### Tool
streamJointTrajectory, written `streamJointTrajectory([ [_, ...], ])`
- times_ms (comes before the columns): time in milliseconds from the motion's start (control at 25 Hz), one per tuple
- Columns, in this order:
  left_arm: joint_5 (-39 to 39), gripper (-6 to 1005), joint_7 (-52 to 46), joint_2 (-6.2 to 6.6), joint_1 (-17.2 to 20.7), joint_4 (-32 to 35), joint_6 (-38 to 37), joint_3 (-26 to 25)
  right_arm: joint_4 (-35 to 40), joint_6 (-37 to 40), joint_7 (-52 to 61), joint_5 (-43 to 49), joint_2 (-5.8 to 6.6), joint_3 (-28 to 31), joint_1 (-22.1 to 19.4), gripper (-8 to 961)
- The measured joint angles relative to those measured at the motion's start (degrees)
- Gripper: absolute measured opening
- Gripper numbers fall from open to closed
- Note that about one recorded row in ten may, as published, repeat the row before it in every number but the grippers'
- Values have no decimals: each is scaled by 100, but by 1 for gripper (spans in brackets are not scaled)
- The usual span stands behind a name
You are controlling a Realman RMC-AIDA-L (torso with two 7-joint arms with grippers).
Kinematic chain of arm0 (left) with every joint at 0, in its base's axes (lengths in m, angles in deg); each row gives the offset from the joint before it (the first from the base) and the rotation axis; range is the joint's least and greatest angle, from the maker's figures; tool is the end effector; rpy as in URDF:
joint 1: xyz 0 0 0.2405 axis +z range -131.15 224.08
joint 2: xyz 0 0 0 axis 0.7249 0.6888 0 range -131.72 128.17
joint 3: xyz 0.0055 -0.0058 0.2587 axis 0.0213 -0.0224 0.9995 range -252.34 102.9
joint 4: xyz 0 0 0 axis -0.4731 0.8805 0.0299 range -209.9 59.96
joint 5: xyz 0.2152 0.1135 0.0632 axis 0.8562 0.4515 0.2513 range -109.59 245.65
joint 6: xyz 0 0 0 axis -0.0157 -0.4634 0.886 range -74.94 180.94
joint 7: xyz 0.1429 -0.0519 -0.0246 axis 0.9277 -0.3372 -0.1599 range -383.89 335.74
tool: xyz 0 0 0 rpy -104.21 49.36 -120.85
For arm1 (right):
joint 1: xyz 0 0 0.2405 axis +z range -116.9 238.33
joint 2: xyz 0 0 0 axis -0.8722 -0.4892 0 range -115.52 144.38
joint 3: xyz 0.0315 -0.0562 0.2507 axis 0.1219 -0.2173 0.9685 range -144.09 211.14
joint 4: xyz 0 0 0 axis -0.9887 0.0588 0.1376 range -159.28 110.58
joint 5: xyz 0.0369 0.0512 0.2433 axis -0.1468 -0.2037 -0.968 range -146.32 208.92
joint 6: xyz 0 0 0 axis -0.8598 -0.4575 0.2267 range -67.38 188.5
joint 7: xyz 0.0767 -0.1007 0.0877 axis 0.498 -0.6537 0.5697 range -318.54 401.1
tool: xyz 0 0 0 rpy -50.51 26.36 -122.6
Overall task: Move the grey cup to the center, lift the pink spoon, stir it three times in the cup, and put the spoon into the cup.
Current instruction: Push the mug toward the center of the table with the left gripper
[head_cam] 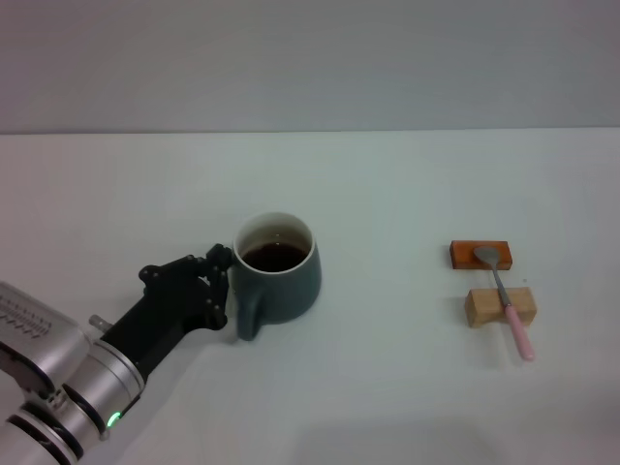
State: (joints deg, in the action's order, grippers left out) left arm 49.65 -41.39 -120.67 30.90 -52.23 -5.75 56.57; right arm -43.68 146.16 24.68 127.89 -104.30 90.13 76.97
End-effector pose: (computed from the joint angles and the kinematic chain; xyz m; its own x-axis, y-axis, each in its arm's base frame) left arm -0.3187 0.3069 -0.1221 0.6978 0.1306 0.7043 0.6518 -0.5235 -0.5487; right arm 0.4068 0.2963 0.0611 0.8114 0.2488 -0.5290 -0.5518 0.6248 -0.5525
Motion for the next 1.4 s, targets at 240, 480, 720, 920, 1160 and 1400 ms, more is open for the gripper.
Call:
streamJointTrajectory([
  [240,3,49,21,-9,66,173,79,169,11,0,16,5,0,0,0,756],
  [480,-44,49,37,-11,81,240,154,173,9,0,29,16,0,-3,-20,756],
  [720,-55,49,1,23,-224,-70,344,-136,4,1,35,18,0,-23,-38,756],
  [920,-5,48,0,0,-559,-350,483,-174,0,26,38,18,-13,-43,-45,756],
  [1160,14,48,0,-7,-626,-302,523,-108,-4,45,40,15,-17,-9,-53,755],
  [1400,306,47,-190,-15,-637,-179,640,-27,-46,21,14,17,-5,0,11,755],
])
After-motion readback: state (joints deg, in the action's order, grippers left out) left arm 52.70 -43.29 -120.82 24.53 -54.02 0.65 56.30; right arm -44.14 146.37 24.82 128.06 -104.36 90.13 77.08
